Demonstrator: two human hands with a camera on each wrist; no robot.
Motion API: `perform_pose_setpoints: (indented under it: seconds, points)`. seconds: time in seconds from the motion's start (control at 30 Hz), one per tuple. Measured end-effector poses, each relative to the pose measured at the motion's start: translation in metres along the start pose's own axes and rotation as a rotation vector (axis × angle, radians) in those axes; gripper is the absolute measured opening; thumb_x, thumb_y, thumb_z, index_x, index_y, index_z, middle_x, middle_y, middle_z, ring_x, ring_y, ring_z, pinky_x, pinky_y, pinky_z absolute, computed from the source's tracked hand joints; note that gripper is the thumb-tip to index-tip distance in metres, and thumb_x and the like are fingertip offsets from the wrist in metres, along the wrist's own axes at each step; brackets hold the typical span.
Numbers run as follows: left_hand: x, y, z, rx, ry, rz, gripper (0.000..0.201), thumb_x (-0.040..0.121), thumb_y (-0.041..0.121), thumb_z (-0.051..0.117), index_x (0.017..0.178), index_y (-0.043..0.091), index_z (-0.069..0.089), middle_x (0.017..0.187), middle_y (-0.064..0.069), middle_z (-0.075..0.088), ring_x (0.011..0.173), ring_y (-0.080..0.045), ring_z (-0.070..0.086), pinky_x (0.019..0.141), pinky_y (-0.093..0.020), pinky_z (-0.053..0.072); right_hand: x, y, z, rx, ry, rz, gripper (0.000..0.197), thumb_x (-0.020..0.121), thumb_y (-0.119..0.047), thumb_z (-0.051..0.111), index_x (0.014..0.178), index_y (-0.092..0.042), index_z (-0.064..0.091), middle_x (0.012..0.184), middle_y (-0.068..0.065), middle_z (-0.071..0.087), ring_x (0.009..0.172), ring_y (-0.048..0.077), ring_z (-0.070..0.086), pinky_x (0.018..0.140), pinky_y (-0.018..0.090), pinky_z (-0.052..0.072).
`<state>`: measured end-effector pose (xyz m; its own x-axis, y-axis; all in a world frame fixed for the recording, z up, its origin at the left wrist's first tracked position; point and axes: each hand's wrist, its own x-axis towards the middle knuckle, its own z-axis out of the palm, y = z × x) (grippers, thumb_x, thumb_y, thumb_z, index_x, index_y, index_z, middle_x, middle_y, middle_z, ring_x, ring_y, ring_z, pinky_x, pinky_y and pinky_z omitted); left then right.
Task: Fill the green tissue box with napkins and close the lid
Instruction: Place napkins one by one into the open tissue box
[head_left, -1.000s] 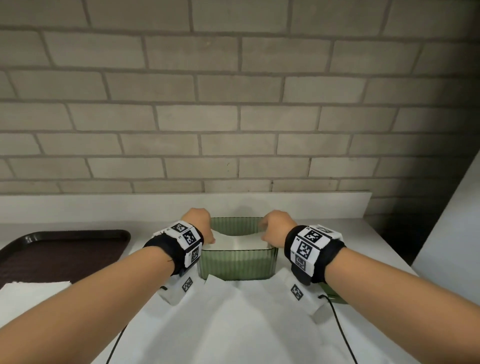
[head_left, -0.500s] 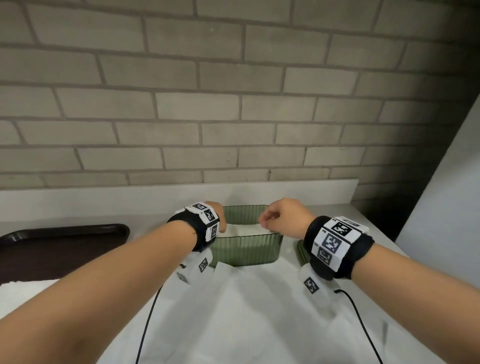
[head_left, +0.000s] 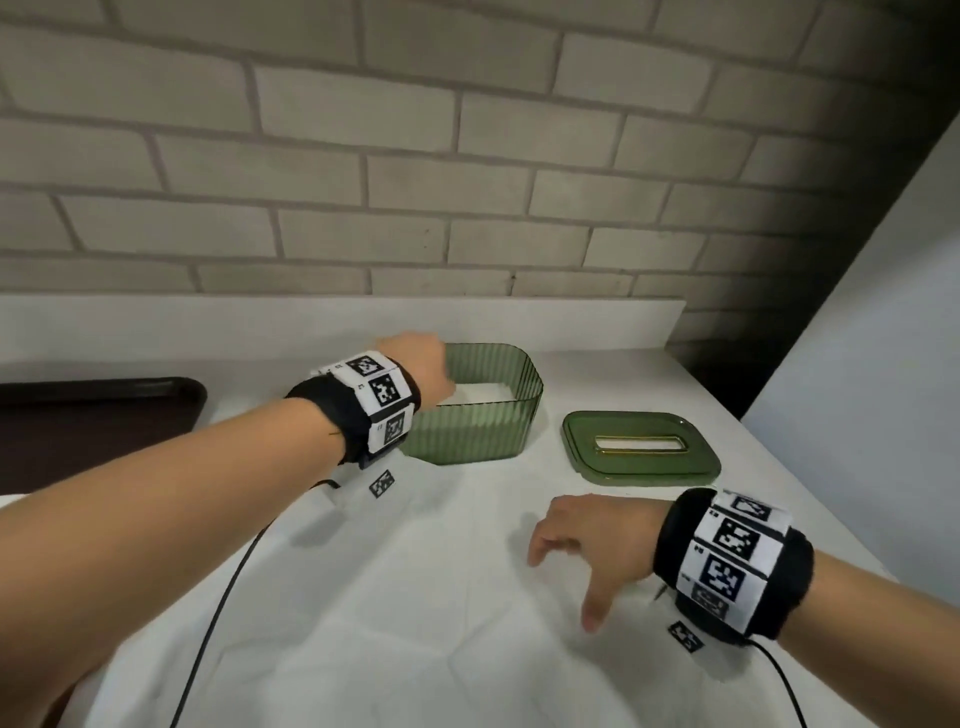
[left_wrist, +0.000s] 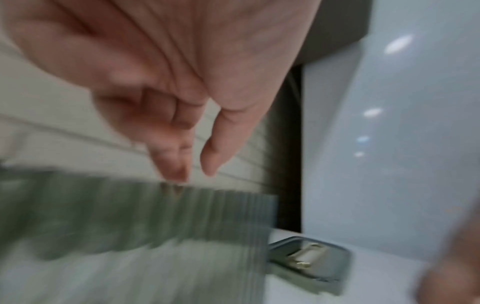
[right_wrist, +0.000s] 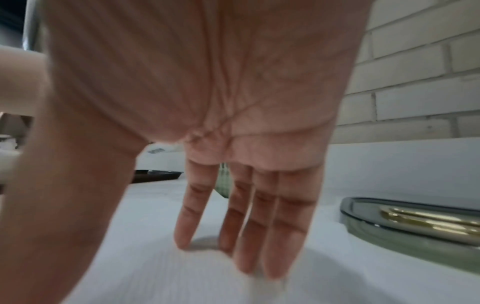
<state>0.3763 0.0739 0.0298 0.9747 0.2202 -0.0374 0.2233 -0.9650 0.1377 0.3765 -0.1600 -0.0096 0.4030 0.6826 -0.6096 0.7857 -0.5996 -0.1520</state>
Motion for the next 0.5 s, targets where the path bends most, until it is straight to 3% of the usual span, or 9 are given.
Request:
perform_pose_setpoints:
  seconds: [0.07,0.17,0.23,0.37,0.5]
  points:
    - [-0.023,0.01,0.001,-0.082,0.11,0.059,0.015,0.085,0.034,0.053,0.089,0.024,0.063,0.098,0.002,0.068,0.092,-0.024,0.063,0.08,-0.031,0.051,-0.001,0.006,0.012,0.021,0.051,-0.015,0.073,0.064,-0.032,0.084,0.128,-0.031,0.048,0.12,-0.006,0.041,0.109,0.012,0.045,0.093,0.024,0.041]
    - [-0.061,0.025,0.006,-0.094,0.12,0.165,0.008,0.086,0.038,0.05,0.084,0.033,0.056,0.089,0.01,0.064,0.087,-0.017,0.061,0.071,-0.027,0.045,-0.002,0.008,0.022,0.04,0.094,-0.028,0.078,0.06,-0.026,0.086,0.127,-0.03,0.046,0.125,-0.005,0.038,0.113,0.013,0.043,0.097,0.027,0.041]
    - [-0.083,0.033,0.015,-0.089,-0.021,0.251,0.013,0.087,0.043,0.052,0.087,0.032,0.059,0.084,0.013,0.058,0.082,-0.012,0.055,0.067,-0.024,0.038,0.0,0.008,0.027,0.023,0.123,-0.042,0.08,0.057,-0.024,0.086,0.127,-0.027,0.046,0.126,-0.003,0.037,0.114,0.015,0.042,0.099,0.031,0.042]
    - [-0.11,0.042,0.041,-0.086,-0.339,0.298,0.022,0.083,0.051,0.056,0.093,0.033,0.061,0.077,0.015,0.055,0.083,-0.007,0.052,0.07,-0.024,0.04,-0.002,0.007,0.03,-0.027,0.142,-0.027,0.078,0.057,-0.024,0.086,0.124,-0.02,0.045,0.125,-0.002,0.038,0.112,0.017,0.044,0.095,0.033,0.043]
    - [-0.123,0.047,0.061,-0.06,-0.431,0.304,0.03,0.079,0.054,0.059,0.101,0.033,0.059,0.096,0.016,0.063,0.096,-0.008,0.056,0.08,-0.025,0.043,-0.007,0.007,0.035,-0.041,0.169,0.052,0.06,0.06,-0.031,0.084,0.1,-0.021,0.04,0.105,-0.006,0.038,0.094,0.019,0.047,0.08,0.038,0.048]
